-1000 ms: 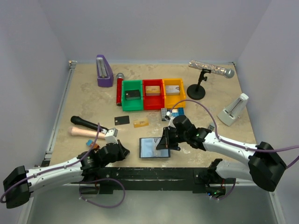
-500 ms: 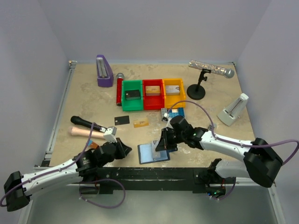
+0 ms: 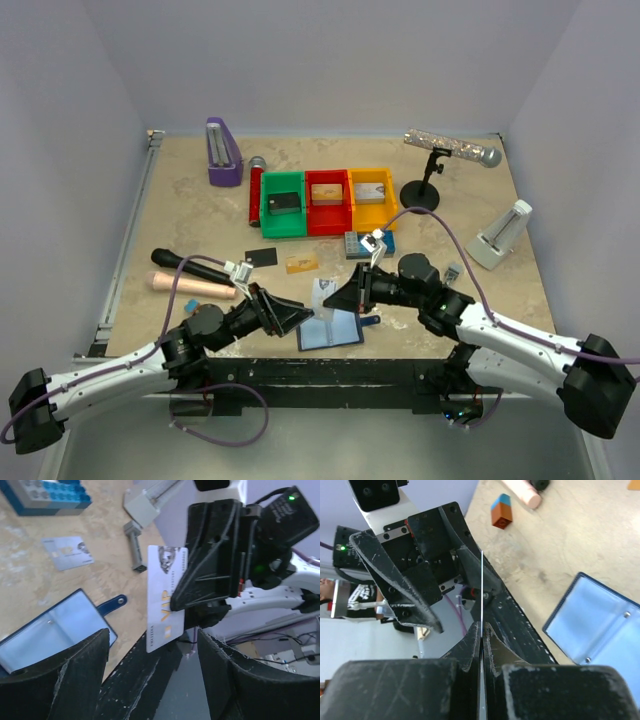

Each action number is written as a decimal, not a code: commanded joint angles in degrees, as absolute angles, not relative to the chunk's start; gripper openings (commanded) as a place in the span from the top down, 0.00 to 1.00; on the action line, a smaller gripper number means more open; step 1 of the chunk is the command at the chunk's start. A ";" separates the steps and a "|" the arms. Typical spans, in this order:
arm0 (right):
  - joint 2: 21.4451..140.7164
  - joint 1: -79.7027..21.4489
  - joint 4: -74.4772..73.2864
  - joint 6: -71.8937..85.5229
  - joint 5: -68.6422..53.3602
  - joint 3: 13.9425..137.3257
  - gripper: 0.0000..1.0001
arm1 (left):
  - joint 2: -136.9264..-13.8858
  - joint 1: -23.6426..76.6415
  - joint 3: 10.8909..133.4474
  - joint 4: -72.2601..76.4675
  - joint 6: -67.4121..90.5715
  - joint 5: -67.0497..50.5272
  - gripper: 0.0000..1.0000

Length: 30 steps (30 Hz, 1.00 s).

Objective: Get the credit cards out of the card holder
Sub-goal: Remove the credit card from the card holder.

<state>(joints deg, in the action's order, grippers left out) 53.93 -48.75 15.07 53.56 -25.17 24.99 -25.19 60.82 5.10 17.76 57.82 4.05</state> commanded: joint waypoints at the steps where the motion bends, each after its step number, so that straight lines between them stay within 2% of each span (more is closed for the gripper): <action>1: 53.87 -49.57 24.42 56.60 -27.51 24.61 1.00 | -25.40 60.82 4.66 29.62 54.49 -1.58 0.27; 8: 55.98 -52.29 28.47 58.27 -26.11 24.78 1.00 | -29.70 60.82 3.08 36.99 55.46 -3.95 0.40; 18: 56.87 -53.00 28.13 57.75 -27.50 25.84 1.00 | -28.92 60.82 1.85 37.71 55.55 -4.66 0.88; 19: 56.95 -53.00 27.25 57.31 -28.73 26.36 0.92 | -28.39 60.82 1.67 37.27 55.46 -4.66 0.95; 20: 56.78 -53.00 25.42 56.61 -29.78 27.32 0.73 | -27.43 60.82 1.50 36.48 55.28 -4.75 1.00; 21: 56.26 -53.00 22.53 55.73 -30.40 28.29 0.60 | -26.64 60.82 1.49 35.43 55.20 -5.01 1.00; 22: 55.12 -52.91 18.06 54.24 -30.85 29.69 0.53 | -25.67 60.82 1.67 34.03 54.93 -5.62 1.00; 25: 51.43 -52.65 3.74 48.10 -30.67 34.09 0.40 | -23.21 60.73 3.86 27.54 53.18 -8.34 1.00; 30: 47.20 -50.28 -13.42 38.86 -34.36 40.68 0.36 | -26.18 60.38 13.60 12.68 45.63 -19.66 1.00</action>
